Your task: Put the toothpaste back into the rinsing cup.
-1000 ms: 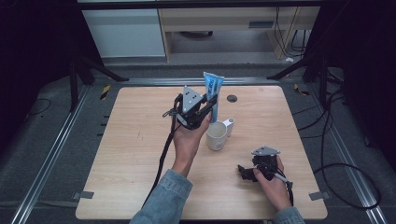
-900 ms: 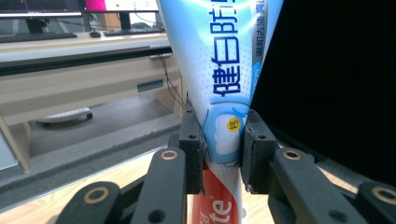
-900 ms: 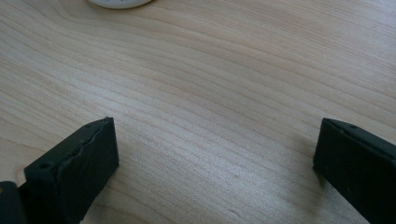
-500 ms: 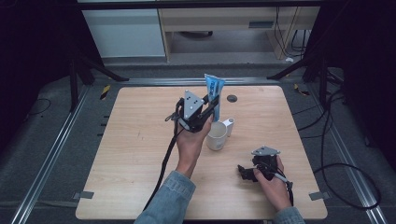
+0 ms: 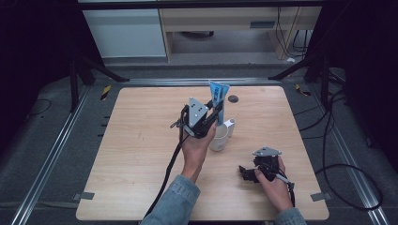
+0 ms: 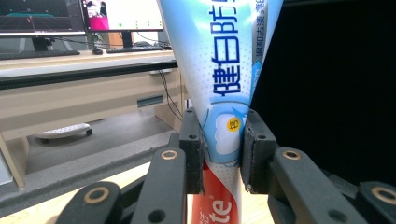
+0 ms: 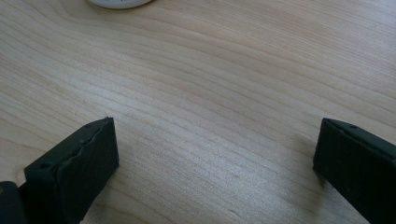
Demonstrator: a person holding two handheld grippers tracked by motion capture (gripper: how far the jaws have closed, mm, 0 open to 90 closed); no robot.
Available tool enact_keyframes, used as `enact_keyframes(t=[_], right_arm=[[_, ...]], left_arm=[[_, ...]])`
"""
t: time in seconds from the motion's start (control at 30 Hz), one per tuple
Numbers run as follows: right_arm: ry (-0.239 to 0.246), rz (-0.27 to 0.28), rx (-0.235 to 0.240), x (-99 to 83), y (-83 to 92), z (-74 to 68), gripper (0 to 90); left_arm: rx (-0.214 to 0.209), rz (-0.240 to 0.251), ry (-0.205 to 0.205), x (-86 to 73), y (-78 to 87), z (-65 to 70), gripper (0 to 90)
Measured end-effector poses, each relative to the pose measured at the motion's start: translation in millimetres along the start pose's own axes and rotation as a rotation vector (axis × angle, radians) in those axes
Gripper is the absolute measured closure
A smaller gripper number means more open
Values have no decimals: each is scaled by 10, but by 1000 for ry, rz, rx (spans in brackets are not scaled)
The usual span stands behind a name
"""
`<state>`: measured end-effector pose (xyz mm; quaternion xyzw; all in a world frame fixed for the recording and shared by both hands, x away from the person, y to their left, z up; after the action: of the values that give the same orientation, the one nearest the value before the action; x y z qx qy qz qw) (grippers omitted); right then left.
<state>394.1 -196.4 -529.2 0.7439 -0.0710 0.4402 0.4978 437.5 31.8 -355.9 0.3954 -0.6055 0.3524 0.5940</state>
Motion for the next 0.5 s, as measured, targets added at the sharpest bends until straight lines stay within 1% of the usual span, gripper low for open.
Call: enact_keyframes(t=[0.23,0.5], right_arm=[[-1,-1,0,0,0,-1,3],[0,0,0,0,0,0,3]], left_arm=[[-5,-1,2,-98,16,27,730],[-3,-26,4,-254,-41,12,729]])
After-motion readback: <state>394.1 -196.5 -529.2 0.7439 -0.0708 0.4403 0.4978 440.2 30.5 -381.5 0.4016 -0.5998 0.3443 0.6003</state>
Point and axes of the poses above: each handheld gripper's, and its own axes: y roughly backward along the jaws, x roughly out of its top, z roughly to its right, the point moved 2 cm from there along -y, roughly forward along the jaws, and after that the axes turned 11 degrees about x, right-handed, at the moved point
